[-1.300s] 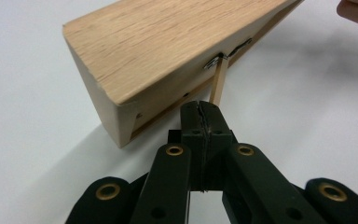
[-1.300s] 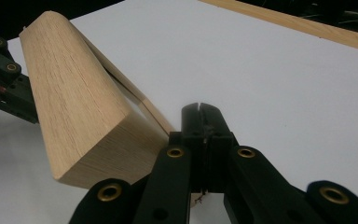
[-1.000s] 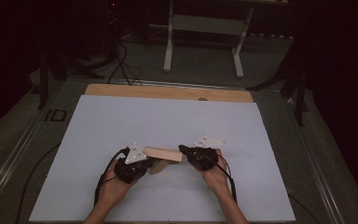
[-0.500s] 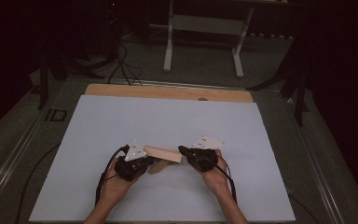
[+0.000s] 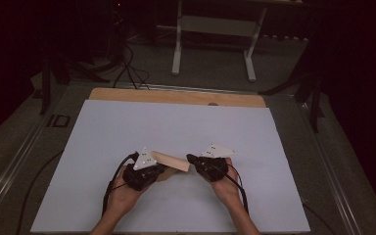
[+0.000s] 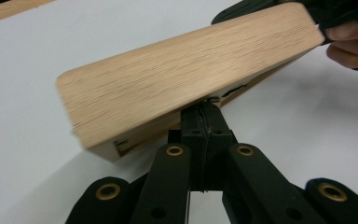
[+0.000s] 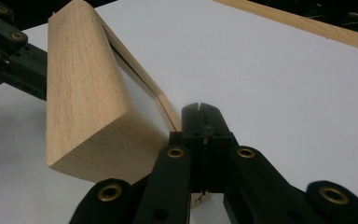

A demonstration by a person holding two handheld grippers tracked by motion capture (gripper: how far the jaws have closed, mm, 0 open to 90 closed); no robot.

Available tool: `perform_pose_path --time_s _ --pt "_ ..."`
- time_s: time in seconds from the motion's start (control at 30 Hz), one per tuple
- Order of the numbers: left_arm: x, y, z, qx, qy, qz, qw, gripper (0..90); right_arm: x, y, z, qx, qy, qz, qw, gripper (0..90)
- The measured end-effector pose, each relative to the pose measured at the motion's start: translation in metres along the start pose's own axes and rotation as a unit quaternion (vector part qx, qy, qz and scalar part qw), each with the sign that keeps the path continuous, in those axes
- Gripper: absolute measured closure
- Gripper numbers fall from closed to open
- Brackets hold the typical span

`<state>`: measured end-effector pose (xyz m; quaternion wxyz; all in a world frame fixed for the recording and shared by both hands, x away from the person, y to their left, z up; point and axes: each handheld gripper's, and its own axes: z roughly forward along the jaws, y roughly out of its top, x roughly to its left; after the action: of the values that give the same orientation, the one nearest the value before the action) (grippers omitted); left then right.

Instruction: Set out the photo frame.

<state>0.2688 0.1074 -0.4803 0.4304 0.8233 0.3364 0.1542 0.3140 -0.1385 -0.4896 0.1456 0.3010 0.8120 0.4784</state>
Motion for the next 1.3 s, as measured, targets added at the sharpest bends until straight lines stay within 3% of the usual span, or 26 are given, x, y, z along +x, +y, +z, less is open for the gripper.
perform_pose_path --time_s 0.7,1.3 --pt "-0.007 0.002 0.015 0.018 -0.011 0.016 0.9997 89.7 0.004 -0.001 -0.003 0.001 0.004 -0.004 1.0000 89.8" --pt "-0.001 0.002 0.017 0.011 -0.002 0.009 0.9999 89.7 0.012 -0.001 -0.003 0.004 0.010 -0.016 0.9998 89.8"
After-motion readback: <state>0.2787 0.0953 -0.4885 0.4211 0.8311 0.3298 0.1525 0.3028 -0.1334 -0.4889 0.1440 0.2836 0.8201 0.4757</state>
